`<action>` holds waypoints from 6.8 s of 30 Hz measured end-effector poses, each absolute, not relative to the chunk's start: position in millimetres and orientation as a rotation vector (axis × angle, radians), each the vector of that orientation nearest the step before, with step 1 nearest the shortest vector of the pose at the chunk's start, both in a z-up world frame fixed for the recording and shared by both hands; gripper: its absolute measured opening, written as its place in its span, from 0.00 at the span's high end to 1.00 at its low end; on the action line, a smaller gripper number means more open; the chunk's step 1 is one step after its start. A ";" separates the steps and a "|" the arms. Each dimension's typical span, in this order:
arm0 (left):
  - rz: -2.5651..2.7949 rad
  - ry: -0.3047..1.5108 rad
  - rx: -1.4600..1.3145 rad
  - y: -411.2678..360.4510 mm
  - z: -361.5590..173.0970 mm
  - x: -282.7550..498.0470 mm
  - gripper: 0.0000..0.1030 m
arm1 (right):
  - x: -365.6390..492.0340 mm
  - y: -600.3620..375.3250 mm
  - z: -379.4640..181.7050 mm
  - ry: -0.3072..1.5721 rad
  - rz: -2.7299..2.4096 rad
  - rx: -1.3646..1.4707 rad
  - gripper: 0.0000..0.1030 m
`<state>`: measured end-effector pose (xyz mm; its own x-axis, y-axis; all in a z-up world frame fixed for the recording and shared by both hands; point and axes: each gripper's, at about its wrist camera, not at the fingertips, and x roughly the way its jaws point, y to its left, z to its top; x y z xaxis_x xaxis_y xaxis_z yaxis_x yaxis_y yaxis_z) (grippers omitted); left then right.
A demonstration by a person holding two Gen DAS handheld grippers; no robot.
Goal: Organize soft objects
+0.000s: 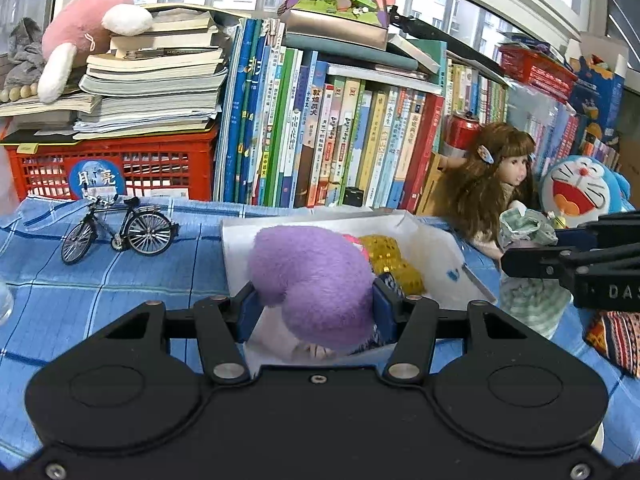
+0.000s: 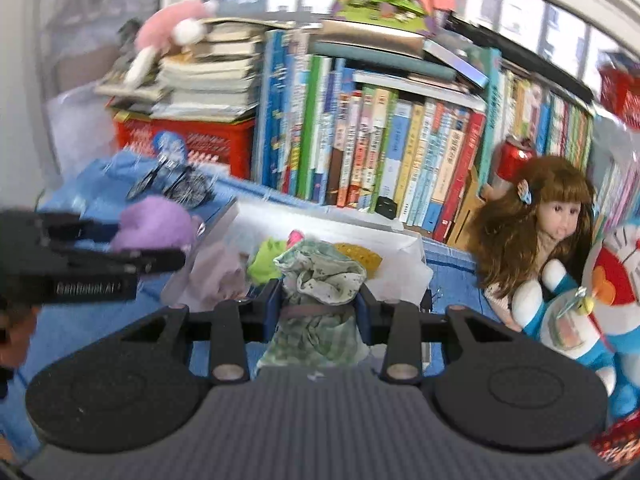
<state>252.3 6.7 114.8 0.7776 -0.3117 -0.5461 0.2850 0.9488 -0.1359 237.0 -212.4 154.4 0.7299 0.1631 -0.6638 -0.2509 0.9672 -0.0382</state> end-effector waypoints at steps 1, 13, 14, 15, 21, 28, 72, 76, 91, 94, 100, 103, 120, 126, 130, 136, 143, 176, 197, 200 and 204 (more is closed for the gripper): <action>-0.322 0.598 -0.050 4.9 114.3 256.9 0.48 | 243.4 -215.5 153.4 0.724 0.221 -0.101 0.57; -0.271 0.661 -0.062 -3.1 85.9 314.2 0.48 | 311.0 -240.5 128.5 0.800 0.141 0.197 0.57; -0.268 0.670 -0.065 -3.3 82.9 318.3 0.48 | 316.6 -239.7 125.8 0.810 0.136 0.218 0.57; -0.262 0.676 -0.070 -3.4 80.2 322.1 0.48 | 321.7 -238.0 123.2 0.818 0.132 0.235 0.57; -0.243 0.681 -0.076 -4.8 64.9 343.1 0.48 | 347.6 -216.7 109.7 0.850 0.096 0.235 0.56; -0.284 0.632 -0.017 -14.3 55.1 350.2 0.47 | 368.9 -203.8 88.2 0.885 0.035 0.243 0.56; -0.310 0.531 -0.074 1.2 125.0 232.9 0.08 | 255.1 -212.2 157.8 0.664 0.112 0.125 0.04; -0.324 0.509 -0.059 2.0 133.1 199.6 0.05 | 217.4 -215.4 169.0 0.605 0.145 0.087 0.01; -0.309 0.469 -0.107 13.5 119.9 106.6 0.04 | 90.6 -214.4 167.8 0.403 0.208 -0.093 0.00; -0.308 0.452 -0.087 12.7 112.6 87.6 0.04 | 74.2 -214.6 160.7 0.387 0.211 -0.097 0.00; -0.303 0.444 -0.055 12.1 93.7 51.7 0.03 | 48.1 -219.4 138.2 0.381 0.207 -0.076 0.00; -0.297 0.446 -0.031 11.2 83.9 35.1 0.03 | 36.0 -219.2 126.5 0.370 0.197 -0.087 0.00; -0.170 0.535 0.042 7.6 22.3 7.4 0.03 | 0.9 -219.4 62.1 0.440 0.133 -0.094 0.00; -0.140 0.583 0.044 8.2 3.7 10.7 0.03 | 2.2 -219.6 43.7 0.493 0.099 -0.099 0.00; -0.132 0.614 0.049 6.7 -5.2 14.3 0.03 | 4.4 -220.6 32.8 0.535 0.090 -0.088 0.00; -0.133 0.625 0.055 3.8 -11.0 16.8 0.02 | 8.2 -220.9 21.3 0.585 0.072 -0.079 0.00; -0.135 0.631 0.050 3.3 -12.7 18.9 0.00 | 9.9 -217.4 13.5 0.617 0.064 -0.097 0.00; -0.127 0.626 0.052 3.0 -14.7 18.2 0.00 | 15.9 -220.1 8.6 0.680 0.073 -0.050 0.00; -0.123 0.627 0.053 3.5 -15.3 18.4 0.00 | 16.5 -219.9 8.2 0.682 0.074 -0.051 0.00; -0.124 0.627 0.054 3.6 -15.4 18.4 0.00 | 16.6 -220.0 8.5 0.682 0.075 -0.051 0.00; -0.123 0.626 0.054 3.3 -15.4 18.3 0.00 | 16.3 -219.4 7.3 0.683 0.076 -0.052 0.00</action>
<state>18.3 3.3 -15.4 0.8031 -0.0981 -0.5877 0.1306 0.9913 0.0130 16.3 -219.4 7.3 0.7729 0.0530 -0.6324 -0.0871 0.9959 -0.0229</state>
